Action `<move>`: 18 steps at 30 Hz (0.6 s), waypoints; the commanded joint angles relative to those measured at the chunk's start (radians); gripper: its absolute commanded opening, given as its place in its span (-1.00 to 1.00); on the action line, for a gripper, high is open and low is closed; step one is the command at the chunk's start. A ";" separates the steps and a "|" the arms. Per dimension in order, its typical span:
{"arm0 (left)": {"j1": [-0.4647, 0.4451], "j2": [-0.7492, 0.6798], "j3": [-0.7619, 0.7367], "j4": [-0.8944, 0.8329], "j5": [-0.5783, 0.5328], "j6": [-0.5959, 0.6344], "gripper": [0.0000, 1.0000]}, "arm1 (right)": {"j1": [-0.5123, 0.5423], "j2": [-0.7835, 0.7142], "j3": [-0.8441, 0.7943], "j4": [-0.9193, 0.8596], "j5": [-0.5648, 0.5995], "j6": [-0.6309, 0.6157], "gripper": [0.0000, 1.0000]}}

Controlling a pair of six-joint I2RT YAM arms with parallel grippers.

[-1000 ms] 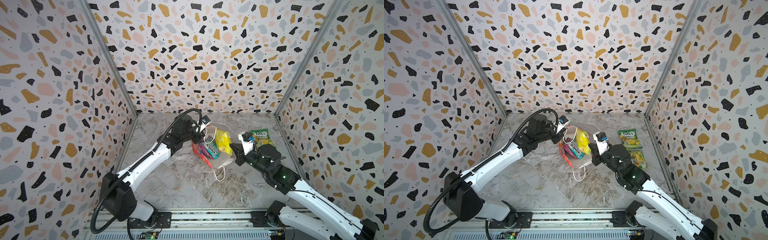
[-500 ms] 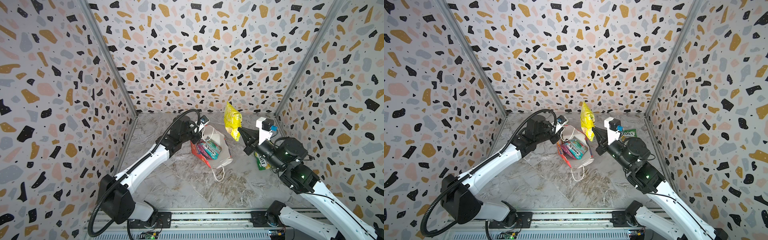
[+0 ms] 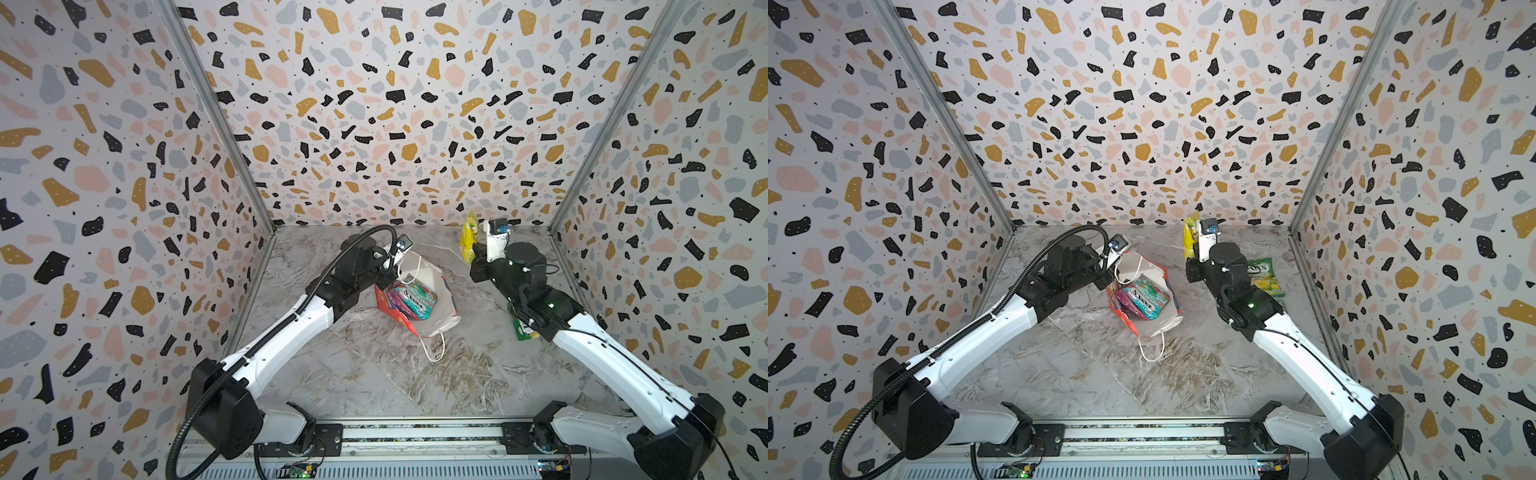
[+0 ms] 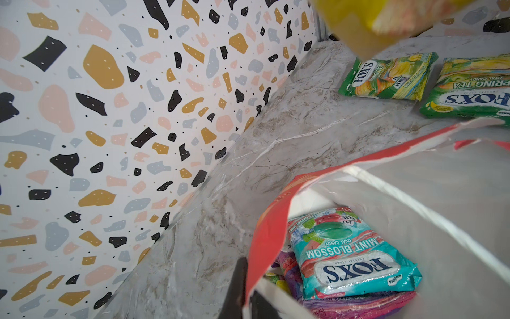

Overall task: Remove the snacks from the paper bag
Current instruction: 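Carry the yellow packet away from the bag and lower it near the green packets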

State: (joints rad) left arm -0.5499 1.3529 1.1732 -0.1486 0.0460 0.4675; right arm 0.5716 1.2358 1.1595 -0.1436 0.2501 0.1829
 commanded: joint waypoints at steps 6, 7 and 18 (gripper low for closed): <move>0.008 -0.041 -0.001 0.111 0.015 0.020 -1.00 | -0.077 0.340 0.382 -0.355 0.075 0.117 -1.00; 0.008 -0.041 -0.004 0.112 0.015 0.019 -1.00 | -0.086 0.369 0.402 -0.371 0.084 0.115 -1.00; 0.008 -0.033 -0.001 0.107 0.072 0.031 -1.00 | -0.165 0.613 0.565 -0.521 0.077 0.013 -1.00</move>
State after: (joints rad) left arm -0.5480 1.3430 1.1599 -0.1410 0.0929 0.4858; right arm 0.4244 1.8477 1.6875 -0.5797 0.3069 0.2352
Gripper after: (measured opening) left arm 0.047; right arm 0.040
